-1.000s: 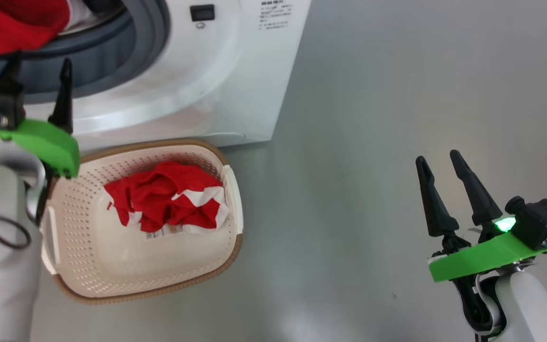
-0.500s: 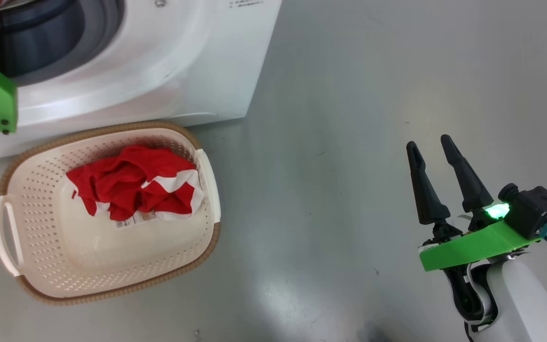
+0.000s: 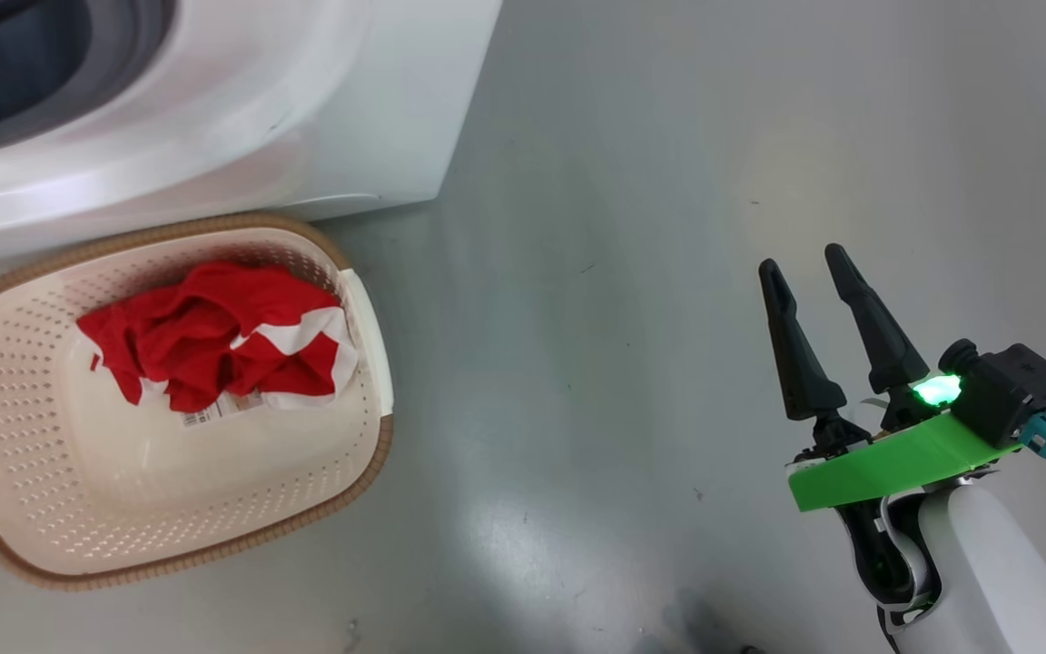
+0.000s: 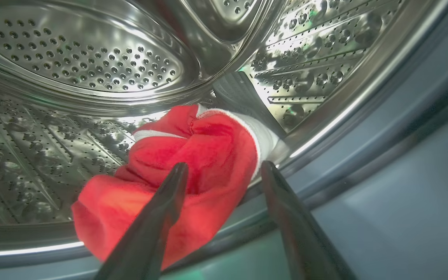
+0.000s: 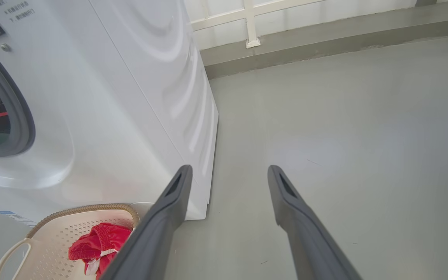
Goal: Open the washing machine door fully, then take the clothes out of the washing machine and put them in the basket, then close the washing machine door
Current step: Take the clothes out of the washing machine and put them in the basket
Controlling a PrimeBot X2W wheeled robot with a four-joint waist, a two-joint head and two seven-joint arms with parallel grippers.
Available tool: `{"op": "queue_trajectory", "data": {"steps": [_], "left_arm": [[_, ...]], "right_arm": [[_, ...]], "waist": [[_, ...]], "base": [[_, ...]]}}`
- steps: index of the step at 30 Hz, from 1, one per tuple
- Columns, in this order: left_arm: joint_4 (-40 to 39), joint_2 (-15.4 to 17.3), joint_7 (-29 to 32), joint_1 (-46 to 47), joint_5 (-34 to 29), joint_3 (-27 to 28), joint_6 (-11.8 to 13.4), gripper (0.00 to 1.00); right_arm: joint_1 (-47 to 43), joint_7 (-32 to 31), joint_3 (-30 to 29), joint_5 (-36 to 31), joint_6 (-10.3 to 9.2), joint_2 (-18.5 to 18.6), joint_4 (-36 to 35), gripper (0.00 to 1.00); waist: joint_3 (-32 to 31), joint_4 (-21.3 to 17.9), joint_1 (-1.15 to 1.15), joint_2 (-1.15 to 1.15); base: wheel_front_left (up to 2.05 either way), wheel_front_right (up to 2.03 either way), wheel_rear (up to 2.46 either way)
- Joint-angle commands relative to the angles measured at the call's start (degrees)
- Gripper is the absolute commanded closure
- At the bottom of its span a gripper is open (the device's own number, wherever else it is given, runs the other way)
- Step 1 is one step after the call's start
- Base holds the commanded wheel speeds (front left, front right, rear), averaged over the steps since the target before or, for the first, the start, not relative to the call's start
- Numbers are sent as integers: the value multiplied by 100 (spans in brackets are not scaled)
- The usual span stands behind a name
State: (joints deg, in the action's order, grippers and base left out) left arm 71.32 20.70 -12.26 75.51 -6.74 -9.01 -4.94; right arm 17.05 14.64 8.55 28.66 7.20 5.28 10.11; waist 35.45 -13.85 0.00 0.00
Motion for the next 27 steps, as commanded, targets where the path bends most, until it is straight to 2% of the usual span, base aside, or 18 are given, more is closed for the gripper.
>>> {"op": "queue_trajectory", "data": {"steps": [1, 9, 10, 11, 13, 14, 15, 21, 27], "left_arm": [[-35, 300, 12, 122, -66, 16, 72, 0], [126, 429, 100, 279, -37, -59, 147, 0], [137, 431, 100, 284, -30, -67, 165, 5], [147, 435, 104, 285, -24, -73, 194, 25], [173, 434, 107, 284, 17, -80, 229, 87], [180, 433, 104, 284, 26, -88, 231, 96], [185, 428, 97, 286, 41, -90, 234, 100], [206, 335, -47, 233, 260, 8, 248, 100], [114, 145, -229, 50, 740, 370, 251, 100]], "right_arm": [[-3, 36, 146, 73, 29, 23, -132, 0], [29, 36, 151, 82, 29, -10, -144, 0], [27, 36, 147, 80, 29, -14, -144, 0], [23, 36, 143, 78, 29, -17, -143, 0], [11, 36, 127, 70, 29, -26, -144, 0], [12, 36, 122, 69, 29, -28, -145, 0], [18, 36, 121, 69, 29, -30, -143, 0], [40, 36, 112, 66, 29, -30, -122, 0], [4, 36, 91, 59, 29, 4, -101, 0]], "waist": [[46, -50, 0, 0], [95, -155, 0, 0], [91, -159, 0, 0], [84, -160, 0, 0], [71, -153, 0, 0], [70, -146, 0, 0], [68, -138, 0, 0], [-10, -59, 0, 0], [-195, 46, 0, 0]], "base": [[0, 0, 0], [0, 0, 0], [0, 0, 0], [0, 0, 0], [0, 0, 0], [0, 0, 0], [0, 0, 0], [0, 0, 0], [0, 0, 0]]}}
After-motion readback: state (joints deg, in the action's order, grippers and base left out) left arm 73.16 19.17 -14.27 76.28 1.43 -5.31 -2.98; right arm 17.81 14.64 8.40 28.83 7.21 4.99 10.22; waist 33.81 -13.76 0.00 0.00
